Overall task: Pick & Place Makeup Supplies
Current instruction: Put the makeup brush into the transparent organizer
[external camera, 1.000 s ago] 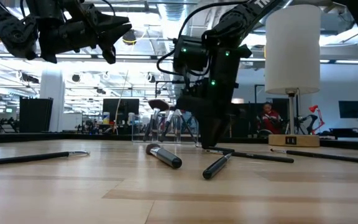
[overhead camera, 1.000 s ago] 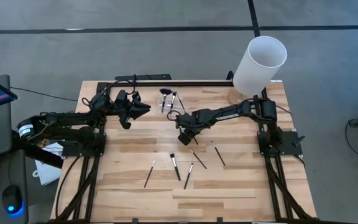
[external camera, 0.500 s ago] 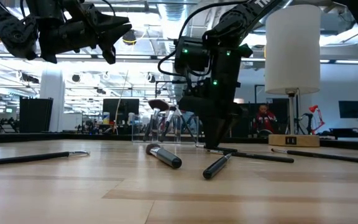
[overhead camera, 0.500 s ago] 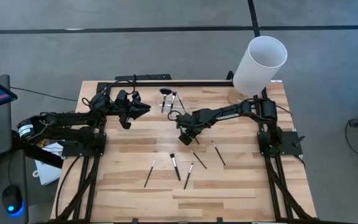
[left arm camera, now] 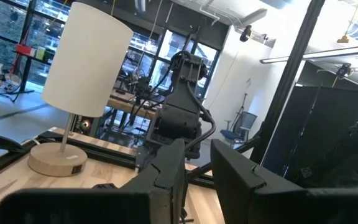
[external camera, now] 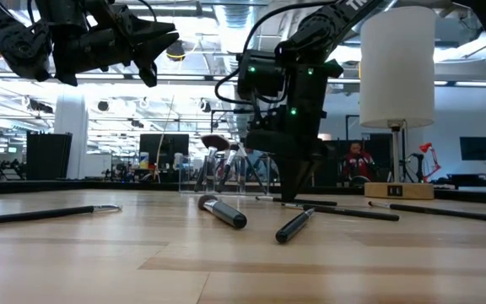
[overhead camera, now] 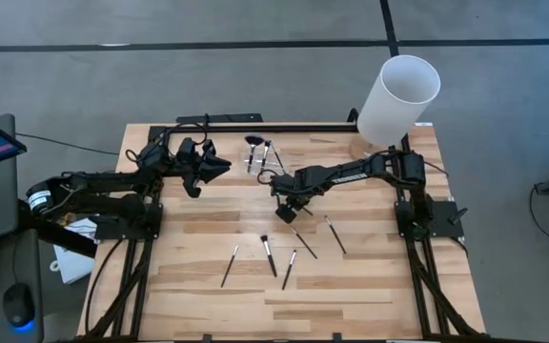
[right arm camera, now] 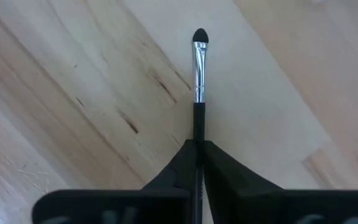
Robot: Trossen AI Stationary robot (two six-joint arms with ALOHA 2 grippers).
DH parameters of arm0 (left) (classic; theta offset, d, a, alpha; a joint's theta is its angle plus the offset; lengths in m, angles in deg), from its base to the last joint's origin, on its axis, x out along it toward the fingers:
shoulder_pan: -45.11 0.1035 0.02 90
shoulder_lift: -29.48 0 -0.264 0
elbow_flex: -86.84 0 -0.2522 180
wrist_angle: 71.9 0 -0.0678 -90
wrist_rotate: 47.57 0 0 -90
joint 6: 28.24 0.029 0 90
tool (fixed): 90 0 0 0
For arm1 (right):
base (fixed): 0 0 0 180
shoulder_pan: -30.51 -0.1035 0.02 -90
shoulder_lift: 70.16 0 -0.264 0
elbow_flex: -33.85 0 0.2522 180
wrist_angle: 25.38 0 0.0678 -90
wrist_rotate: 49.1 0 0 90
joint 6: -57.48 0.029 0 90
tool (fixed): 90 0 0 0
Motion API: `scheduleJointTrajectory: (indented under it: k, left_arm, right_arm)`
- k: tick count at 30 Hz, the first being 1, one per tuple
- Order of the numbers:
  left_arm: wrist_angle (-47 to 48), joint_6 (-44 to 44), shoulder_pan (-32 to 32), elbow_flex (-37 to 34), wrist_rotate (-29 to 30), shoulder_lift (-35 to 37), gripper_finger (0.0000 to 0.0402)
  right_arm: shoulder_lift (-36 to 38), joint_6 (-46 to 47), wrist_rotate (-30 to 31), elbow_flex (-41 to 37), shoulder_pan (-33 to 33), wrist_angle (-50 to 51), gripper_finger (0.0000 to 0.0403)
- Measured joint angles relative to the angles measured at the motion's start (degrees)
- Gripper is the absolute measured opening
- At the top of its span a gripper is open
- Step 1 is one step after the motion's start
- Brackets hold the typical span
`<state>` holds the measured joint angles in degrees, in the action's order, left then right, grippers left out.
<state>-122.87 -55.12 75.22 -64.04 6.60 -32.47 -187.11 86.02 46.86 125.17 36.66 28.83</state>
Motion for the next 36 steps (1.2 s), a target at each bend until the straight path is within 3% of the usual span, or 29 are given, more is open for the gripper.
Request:
scheduleJointTrajectory:
  k: [21,36]
  left_arm:
    - [0.0,1.0,0.0,0.0,0.0,0.0,0.0076]
    - [0.4,1.1,0.0,0.0,-1.3,0.0,0.0076]
  right_arm:
    - [2.1,-8.9,1.7,4.2,-2.1,-2.0,0.0013]
    - [7.0,-17.4,6.3,3.6,-2.7,-27.8,0.0015]
